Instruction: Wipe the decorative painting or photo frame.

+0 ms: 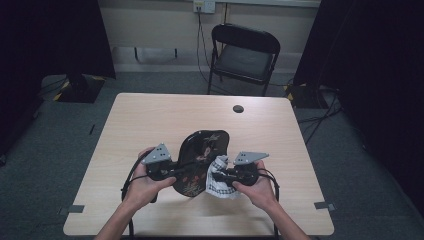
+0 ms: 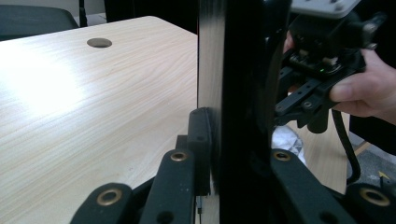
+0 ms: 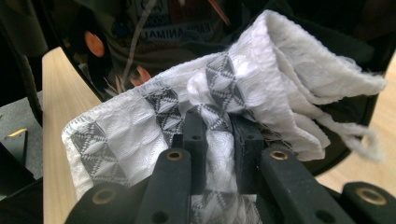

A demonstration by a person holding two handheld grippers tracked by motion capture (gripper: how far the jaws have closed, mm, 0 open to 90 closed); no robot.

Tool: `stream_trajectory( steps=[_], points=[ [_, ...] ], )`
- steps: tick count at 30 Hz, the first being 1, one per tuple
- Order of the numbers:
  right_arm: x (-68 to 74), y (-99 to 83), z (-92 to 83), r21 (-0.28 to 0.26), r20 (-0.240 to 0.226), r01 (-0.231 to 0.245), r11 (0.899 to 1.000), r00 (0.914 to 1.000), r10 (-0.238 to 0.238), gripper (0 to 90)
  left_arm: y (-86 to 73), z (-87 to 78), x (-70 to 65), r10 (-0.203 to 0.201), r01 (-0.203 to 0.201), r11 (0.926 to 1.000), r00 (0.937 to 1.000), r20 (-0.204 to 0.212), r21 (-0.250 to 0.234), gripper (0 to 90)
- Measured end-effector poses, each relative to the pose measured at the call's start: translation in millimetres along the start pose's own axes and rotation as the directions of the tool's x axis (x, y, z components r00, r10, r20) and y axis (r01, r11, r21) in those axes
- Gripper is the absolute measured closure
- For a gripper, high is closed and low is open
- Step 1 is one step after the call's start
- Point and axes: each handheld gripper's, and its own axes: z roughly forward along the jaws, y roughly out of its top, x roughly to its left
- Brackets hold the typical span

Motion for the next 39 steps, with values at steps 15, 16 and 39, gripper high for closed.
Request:
stream_trajectory(
  steps=[15,16,39],
  points=[
    [-16.3,-32.6,23.8,0.172,0.060,-0.064,0.983,0.9967,0.054,79.3,-0.1,-0.9,1.0,-0.010,0.010,0.9999,0.9999,-0.013,-0.003,79.1],
    [-15.2,-33.9,25.7,0.184,0.058,-0.059,0.981,0.9971,0.049,79.4,0.0,-1.1,1.3,-0.008,0.008,1.0000,0.9999,-0.013,-0.001,79.0],
    [-18.6,-13.0,2.3,0.059,0.049,-0.061,0.996,0.9971,0.058,79.2,-0.3,0.1,0.5,-0.011,0.011,0.9999,0.9999,-0.002,-0.004,78.8]
  ],
)
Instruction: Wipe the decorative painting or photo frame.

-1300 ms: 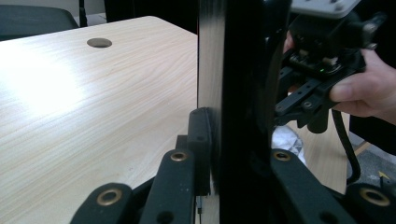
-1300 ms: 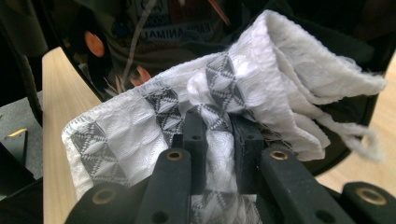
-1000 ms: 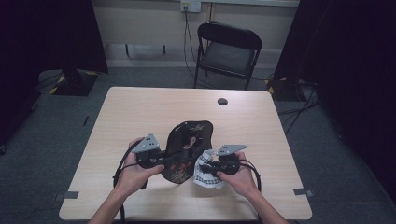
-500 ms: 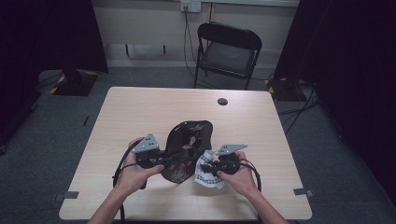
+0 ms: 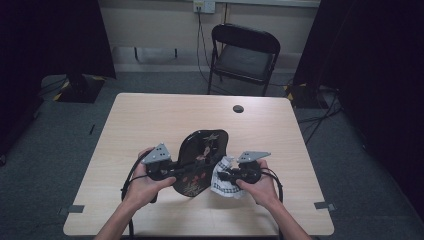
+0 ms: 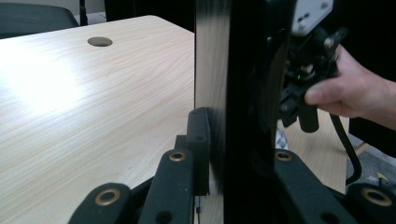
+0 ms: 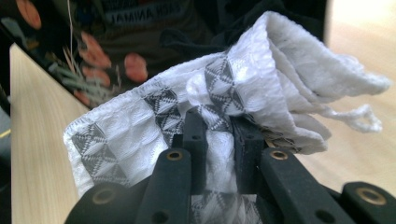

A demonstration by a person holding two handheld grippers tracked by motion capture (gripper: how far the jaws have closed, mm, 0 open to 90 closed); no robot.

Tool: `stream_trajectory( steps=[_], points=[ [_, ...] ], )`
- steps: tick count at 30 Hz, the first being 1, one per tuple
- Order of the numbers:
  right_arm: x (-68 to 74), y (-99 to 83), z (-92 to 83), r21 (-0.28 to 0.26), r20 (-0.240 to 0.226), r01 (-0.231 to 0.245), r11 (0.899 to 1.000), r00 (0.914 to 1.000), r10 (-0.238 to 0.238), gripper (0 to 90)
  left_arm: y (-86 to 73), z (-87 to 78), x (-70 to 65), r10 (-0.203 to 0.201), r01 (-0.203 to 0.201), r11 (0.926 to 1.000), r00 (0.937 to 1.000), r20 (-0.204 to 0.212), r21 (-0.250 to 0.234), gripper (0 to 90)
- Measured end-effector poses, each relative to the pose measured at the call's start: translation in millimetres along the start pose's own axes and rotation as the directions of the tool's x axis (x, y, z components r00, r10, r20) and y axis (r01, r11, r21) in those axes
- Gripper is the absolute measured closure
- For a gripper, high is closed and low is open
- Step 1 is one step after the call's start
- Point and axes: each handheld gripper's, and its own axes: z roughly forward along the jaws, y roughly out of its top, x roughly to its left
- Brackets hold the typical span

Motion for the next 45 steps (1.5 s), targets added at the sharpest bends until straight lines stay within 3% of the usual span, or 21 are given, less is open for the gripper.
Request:
stream_trajectory(
  steps=[5,10,15,21,23,25,30,34,35,39,43,45],
  points=[
    [3.1,1.8,1.5,0.012,0.007,0.019,1.000,0.9998,-0.019,79.2,-0.2,-0.1,-0.2,0.001,-0.001,1.0000,1.0000,0.000,-0.001,78.6],
    [8.5,21.5,-20.0,-0.105,0.022,0.034,0.994,0.9992,-0.032,78.9,0.6,0.0,-0.7,0.018,-0.018,0.9998,0.9998,0.005,0.009,79.6],
    [13.8,30.7,-31.9,-0.148,0.031,0.060,0.987,0.9979,-0.056,78.8,0.9,1.4,-2.2,0.018,-0.018,0.9998,0.9997,0.013,0.011,80.0],
    [15.8,21.1,-18.1,-0.099,-0.013,0.048,0.994,0.9987,-0.050,79.0,0.5,1.4,-2.2,0.009,-0.009,0.9999,0.9999,0.010,0.007,79.9],
    [20.3,12.0,-3.4,-0.026,-0.051,0.061,0.998,0.9968,-0.063,79.0,0.5,1.3,-2.0,0.006,-0.006,1.0000,0.9999,0.009,0.006,79.8],
    [21.7,9.0,2.3,-0.001,-0.064,0.065,0.998,0.9958,-0.065,78.9,0.4,0.9,-1.4,0.006,-0.006,1.0000,1.0000,0.007,0.005,79.7],
    [21.8,10.5,3.7,0.011,-0.066,0.077,0.997,0.9949,-0.076,78.9,0.3,0.8,-1.1,0.006,-0.006,1.0000,1.0000,0.005,0.004,79.6],
    [22.2,18.7,-6.2,-0.041,-0.039,0.084,0.996,0.9956,-0.086,78.8,0.3,0.9,-1.2,0.009,-0.009,1.0000,0.9999,0.005,0.003,79.7],
    [21.7,24.5,-14.8,-0.081,-0.024,0.081,0.993,0.9962,-0.083,78.7,0.2,1.2,-1.4,0.006,-0.006,1.0000,0.9999,0.010,0.003,79.8],
    [21.7,34.3,-31.6,-0.147,0.003,0.088,0.985,0.9961,-0.088,78.6,0.1,2.1,-3.1,0.008,-0.008,0.9999,0.9995,0.029,0.006,79.8],
    [22.1,38.3,-39.9,-0.173,0.027,0.105,0.979,0.9944,-0.102,78.8,0.5,2.7,-3.8,0.015,-0.015,0.9998,0.9993,0.035,0.012,79.7],
    [21.7,35.9,-36.2,-0.167,0.022,0.102,0.981,0.9947,-0.100,78.9,0.3,2.8,-3.9,0.009,-0.009,0.9999,0.9995,0.030,0.011,79.7]
  ],
)
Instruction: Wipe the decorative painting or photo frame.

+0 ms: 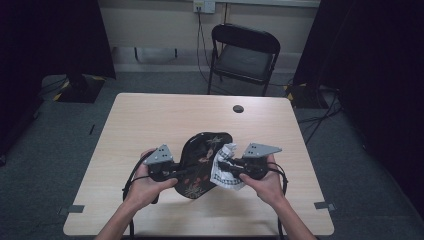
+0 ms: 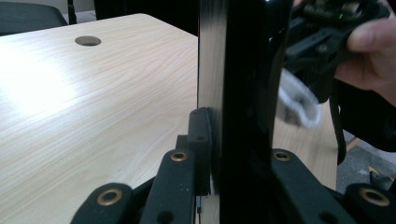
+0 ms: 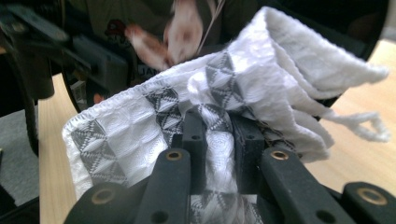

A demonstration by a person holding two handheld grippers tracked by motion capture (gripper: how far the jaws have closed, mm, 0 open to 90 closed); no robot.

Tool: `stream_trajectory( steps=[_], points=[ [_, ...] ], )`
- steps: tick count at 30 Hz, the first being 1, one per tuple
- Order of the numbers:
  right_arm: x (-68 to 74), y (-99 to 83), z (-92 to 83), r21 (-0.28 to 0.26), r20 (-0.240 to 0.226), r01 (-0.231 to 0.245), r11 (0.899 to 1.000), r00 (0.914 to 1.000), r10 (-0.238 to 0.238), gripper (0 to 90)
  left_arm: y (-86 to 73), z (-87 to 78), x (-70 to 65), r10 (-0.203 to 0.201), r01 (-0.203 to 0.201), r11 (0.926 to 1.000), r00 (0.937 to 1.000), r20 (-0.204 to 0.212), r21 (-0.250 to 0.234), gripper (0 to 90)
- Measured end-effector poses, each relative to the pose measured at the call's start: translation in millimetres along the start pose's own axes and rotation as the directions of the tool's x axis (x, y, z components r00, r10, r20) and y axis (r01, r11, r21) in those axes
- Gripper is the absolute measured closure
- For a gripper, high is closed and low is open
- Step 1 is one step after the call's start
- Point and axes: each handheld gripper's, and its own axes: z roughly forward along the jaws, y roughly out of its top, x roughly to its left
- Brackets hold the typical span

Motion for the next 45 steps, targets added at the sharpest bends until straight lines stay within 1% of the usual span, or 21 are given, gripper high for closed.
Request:
stream_trajectory(
  steps=[4,7,11,13,14,19,20,24,27,29,31,32,33,35,36,38,41,42,43,44,45],
  points=[
    [2.1,-11.7,12.4,0.073,-0.044,-0.011,0.997,0.9989,0.014,79.0,0.2,0.0,0.3,-0.002,0.002,1.0000,1.0000,-0.003,0.000,79.5],
    [3.5,-20.7,21.2,0.136,-0.084,0.009,0.991,0.9965,0.002,79.0,0.2,-0.2,0.1,0.000,0.000,1.0000,1.0000,-0.004,0.002,79.5],
    [2.6,-21.4,22.5,0.152,-0.090,0.009,0.988,0.9959,0.005,79.0,-0.1,-0.2,-0.1,-0.002,0.002,1.0000,1.0000,-0.005,-0.002,79.4],
    [3.0,-19.7,21.3,0.147,-0.083,0.015,0.989,0.9966,-0.002,78.9,-0.2,-0.3,0.0,-0.001,0.001,1.0000,1.0000,-0.004,-0.001,79.5],
    [3.3,-14.6,17.0,0.124,-0.067,0.022,0.992,0.9977,-0.014,78.9,-0.2,-0.2,-0.2,0.000,0.000,1.0000,1.0000,-0.004,-0.002,79.5],
    [1.5,-1.1,2.4,0.054,-0.034,0.016,0.998,0.9993,-0.014,78.7,-0.1,0.3,-0.8,0.004,-0.004,1.0000,1.0000,0.007,-0.001,79.6],
    [1.5,-1.1,2.4,0.054,-0.034,0.016,0.998,0.9993,-0.014,78.7,-0.1,0.5,-1.1,0.004,-0.004,1.0000,1.0000,0.009,-0.001,79.6],
    [0.1,9.5,-12.0,-0.013,0.007,0.021,1.000,0.9998,-0.021,78.6,0.2,2.0,-2.4,0.008,-0.008,1.0000,0.9999,0.015,0.003,79.8],
    [-0.4,8.1,-11.3,-0.006,0.002,0.024,1.000,0.9997,-0.024,78.7,0.1,2.1,-2.7,0.008,-0.008,1.0000,0.9998,0.015,0.002,79.8],
    [-1.2,4.6,-7.8,0.015,-0.008,0.017,1.000,0.9998,-0.016,78.6,0.2,2.0,-2.7,0.007,-0.007,1.0000,0.9999,0.015,0.003,79.7],
    [-1.4,-3.3,-0.7,0.065,-0.035,0.019,0.998,0.9993,-0.017,78.5,0.3,1.9,-2.5,0.008,-0.008,1.0000,0.9999,0.014,0.004,79.6],
    [-1.4,-3.3,-0.7,0.065,-0.035,0.019,0.998,0.9993,-0.017,78.5,0.3,1.9,-2.5,0.008,-0.008,1.0000,0.9999,0.014,0.004,79.6],
    [-1.7,-9.6,4.9,0.096,-0.056,0.013,0.995,0.9984,-0.008,78.5,0.3,2.0,-2.5,0.005,-0.005,1.0000,0.9999,0.012,0.003,79.5],
    [-1.7,-11.3,6.7,0.107,-0.061,0.012,0.994,0.9981,-0.006,78.5,0.4,2.1,-2.5,0.007,-0.007,1.0000,0.9999,0.011,0.003,79.6],
    [-0.3,-14.3,10.3,0.131,-0.070,0.017,0.991,0.9975,-0.008,78.5,0.4,2.0,-2.6,0.008,-0.008,1.0000,0.9999,0.010,0.004,79.5],
    [0.2,-12.6,9.7,0.133,-0.064,0.019,0.991,0.9979,-0.011,78.5,0.3,2.2,-2.7,0.009,-0.009,1.0000,0.9999,0.008,0.001,79.4],
    [1.3,-7.8,6.5,0.105,-0.049,0.027,0.994,0.9986,-0.022,78.5,0.3,2.4,-2.9,0.008,-0.008,1.0000,0.9999,0.010,0.001,79.3],
    [1.6,-2.0,1.5,0.065,-0.034,0.028,0.997,0.9991,-0.026,78.5,0.2,2.4,-3.1,0.009,-0.009,1.0000,0.9999,0.010,0.000,79.3],
    [1.6,-2.0,1.5,0.065,-0.034,0.028,0.997,0.9991,-0.026,78.5,0.2,2.4,-3.1,0.009,-0.009,1.0000,0.9999,0.010,0.000,79.3],
    [1.3,3.9,-4.7,0.017,-0.006,0.025,1.000,0.9997,-0.025,78.3,0.2,2.5,-3.1,0.009,-0.009,1.0000,0.9999,0.011,0.000,79.3],
    [1.3,5.8,-7.0,0.000,0.002,0.025,1.000,0.9997,-0.025,78.0,0.2,2.7,-3.3,0.010,-0.010,0.9999,0.9999,0.011,-0.001,79.3]
  ],
)
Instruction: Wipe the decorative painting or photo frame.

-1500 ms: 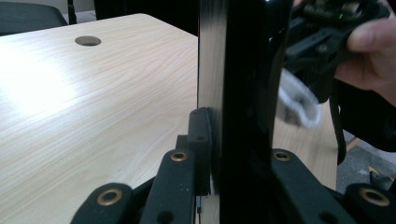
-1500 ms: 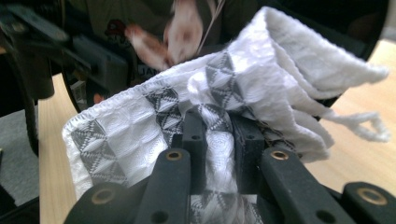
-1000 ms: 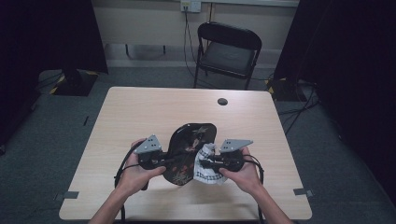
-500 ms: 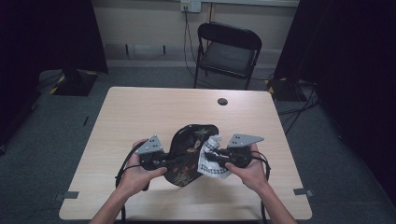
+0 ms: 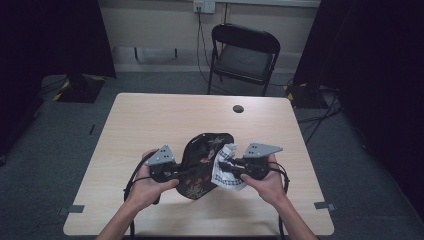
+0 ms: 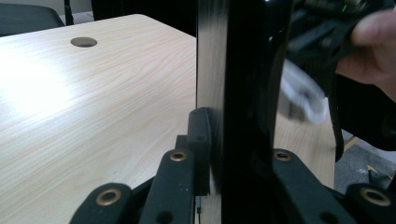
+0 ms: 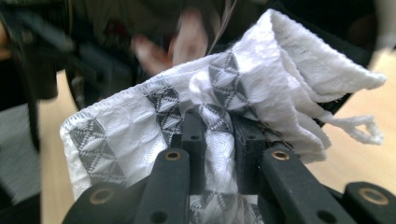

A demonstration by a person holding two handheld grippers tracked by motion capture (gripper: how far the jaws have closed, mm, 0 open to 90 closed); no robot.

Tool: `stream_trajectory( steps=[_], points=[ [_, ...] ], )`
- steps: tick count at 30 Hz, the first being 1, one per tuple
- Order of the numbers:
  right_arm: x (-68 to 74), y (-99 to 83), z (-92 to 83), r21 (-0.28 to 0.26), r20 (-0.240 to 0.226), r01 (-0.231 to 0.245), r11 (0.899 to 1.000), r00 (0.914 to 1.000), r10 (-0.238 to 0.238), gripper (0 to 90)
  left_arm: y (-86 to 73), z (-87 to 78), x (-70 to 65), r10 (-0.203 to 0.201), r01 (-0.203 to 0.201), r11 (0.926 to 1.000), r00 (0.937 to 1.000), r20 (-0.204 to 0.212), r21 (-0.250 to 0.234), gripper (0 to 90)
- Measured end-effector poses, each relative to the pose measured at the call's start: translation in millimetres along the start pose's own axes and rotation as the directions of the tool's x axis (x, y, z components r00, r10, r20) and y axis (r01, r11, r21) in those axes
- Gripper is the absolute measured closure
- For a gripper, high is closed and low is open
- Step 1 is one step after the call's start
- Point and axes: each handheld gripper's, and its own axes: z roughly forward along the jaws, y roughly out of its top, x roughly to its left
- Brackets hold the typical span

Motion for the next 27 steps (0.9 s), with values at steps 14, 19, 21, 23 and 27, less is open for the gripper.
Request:
stream_trajectory(
  steps=[14,19,21,23,27],
  points=[
    [2.4,-7.0,5.9,0.044,-0.044,0.010,0.999,0.9990,-0.008,79.0,-0.4,0.4,-0.4,-0.004,0.004,1.0000,0.9999,0.011,0.001,78.9],
    [7.5,-15.5,17.6,0.099,-0.079,0.026,0.995,0.9967,-0.018,79.0,-0.5,0.1,0.1,-0.006,0.006,1.0000,0.9999,0.009,0.001,78.7],
    [8.5,-14.1,17.5,0.102,-0.076,0.030,0.994,0.9968,-0.022,78.8,-0.5,0.1,-0.2,-0.008,0.008,1.0000,0.9999,0.009,0.001,78.6],
    [8.8,-11.9,16.3,0.090,-0.071,0.022,0.996,0.9974,-0.015,78.6,-0.5,0.2,-0.2,-0.009,0.009,1.0000,0.9999,0.008,0.002,78.4],
    [10.7,-5.3,11.5,0.040,-0.046,0.023,0.999,0.9987,-0.022,78.5,-0.4,0.3,-0.5,-0.007,0.007,1.0000,0.9999,0.007,0.002,78.4]
  ],
)
